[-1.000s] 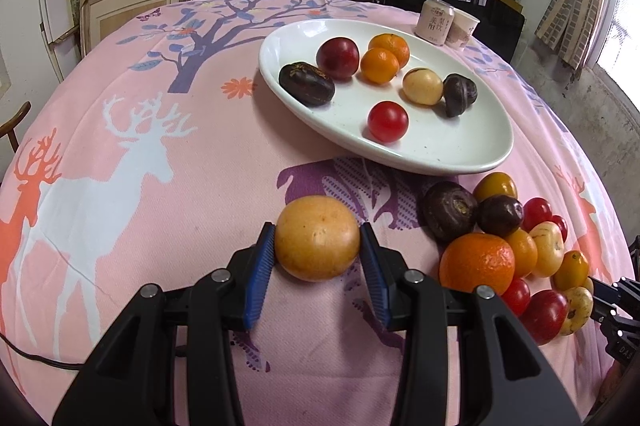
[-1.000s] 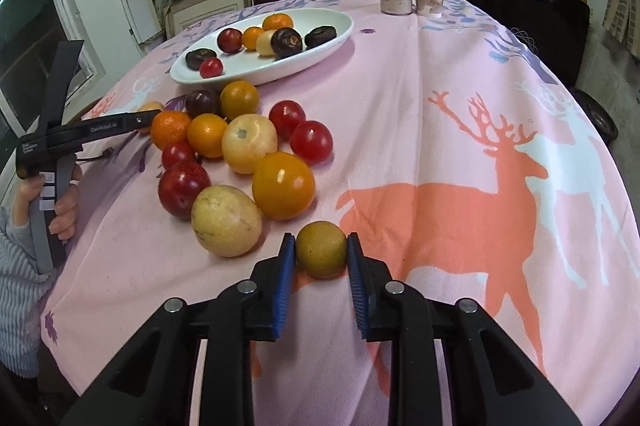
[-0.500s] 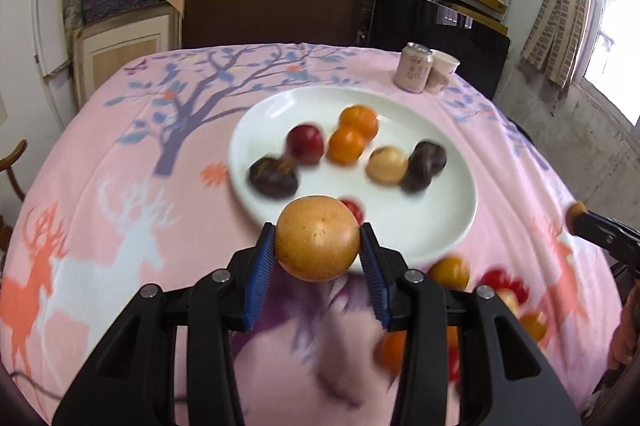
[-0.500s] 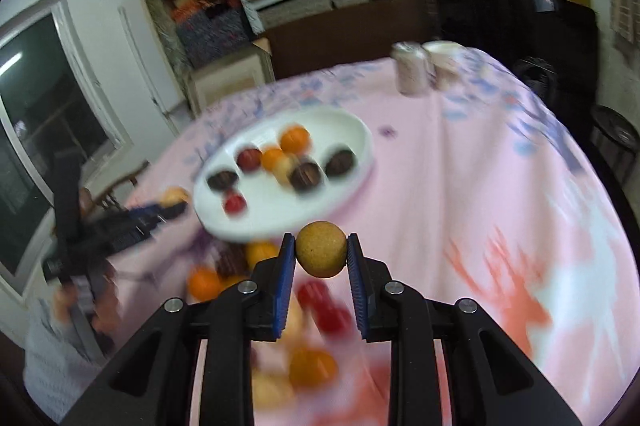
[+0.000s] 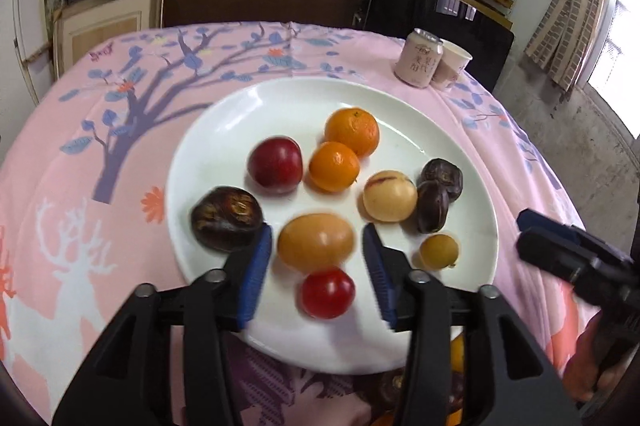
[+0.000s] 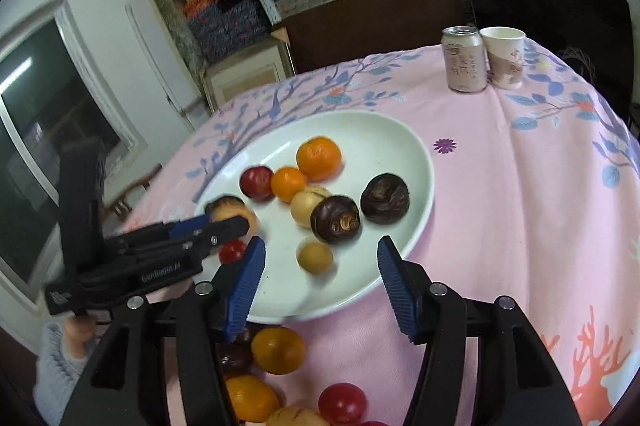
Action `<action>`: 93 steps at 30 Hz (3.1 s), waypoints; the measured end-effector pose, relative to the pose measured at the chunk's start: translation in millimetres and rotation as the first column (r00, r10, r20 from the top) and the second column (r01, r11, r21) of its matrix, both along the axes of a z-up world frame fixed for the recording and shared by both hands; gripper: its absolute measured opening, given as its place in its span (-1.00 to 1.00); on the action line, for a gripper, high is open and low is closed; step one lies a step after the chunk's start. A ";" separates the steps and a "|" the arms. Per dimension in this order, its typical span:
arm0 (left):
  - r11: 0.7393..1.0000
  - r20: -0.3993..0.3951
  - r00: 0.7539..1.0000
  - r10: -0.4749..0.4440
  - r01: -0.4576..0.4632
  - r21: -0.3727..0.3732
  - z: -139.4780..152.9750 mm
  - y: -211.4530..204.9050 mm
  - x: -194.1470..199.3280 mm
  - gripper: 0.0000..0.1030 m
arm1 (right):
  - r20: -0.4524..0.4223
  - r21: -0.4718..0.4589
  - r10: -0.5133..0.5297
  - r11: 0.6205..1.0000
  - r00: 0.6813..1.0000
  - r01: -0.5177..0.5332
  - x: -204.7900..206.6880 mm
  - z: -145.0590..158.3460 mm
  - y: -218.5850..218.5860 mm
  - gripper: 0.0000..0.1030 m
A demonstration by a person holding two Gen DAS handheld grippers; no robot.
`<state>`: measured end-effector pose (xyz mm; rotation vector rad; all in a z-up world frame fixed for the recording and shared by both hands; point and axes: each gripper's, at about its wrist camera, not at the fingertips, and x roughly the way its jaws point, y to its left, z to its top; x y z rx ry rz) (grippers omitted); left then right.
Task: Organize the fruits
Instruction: 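Carry both fruits onto the white plate and open both grippers, then withdraw both grippers and close the left gripper on a tangerine, then grasp the yellow-orange tomato with the right gripper while the left holds the tangerine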
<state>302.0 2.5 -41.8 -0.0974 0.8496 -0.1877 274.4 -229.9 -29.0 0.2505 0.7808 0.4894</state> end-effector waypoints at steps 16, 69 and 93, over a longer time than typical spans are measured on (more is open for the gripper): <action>0.999 0.079 0.996 -0.033 0.032 0.020 3.4 3.7 -117.1 0.30 | -0.044 0.263 -0.249 0.932 0.968 0.251 -50.6 -9.9 -95.5 0.71; 0.988 0.032 0.996 0.079 -0.082 0.132 -22.8 23.6 -120.9 0.73 | -0.174 0.275 -0.222 0.924 0.959 0.264 -42.2 -32.7 -97.7 0.85; 0.998 -0.049 0.998 0.046 -0.044 0.041 -33.9 29.8 -103.0 -0.12 | -0.060 0.133 -0.207 0.968 0.976 0.214 -64.3 -25.0 -75.7 0.85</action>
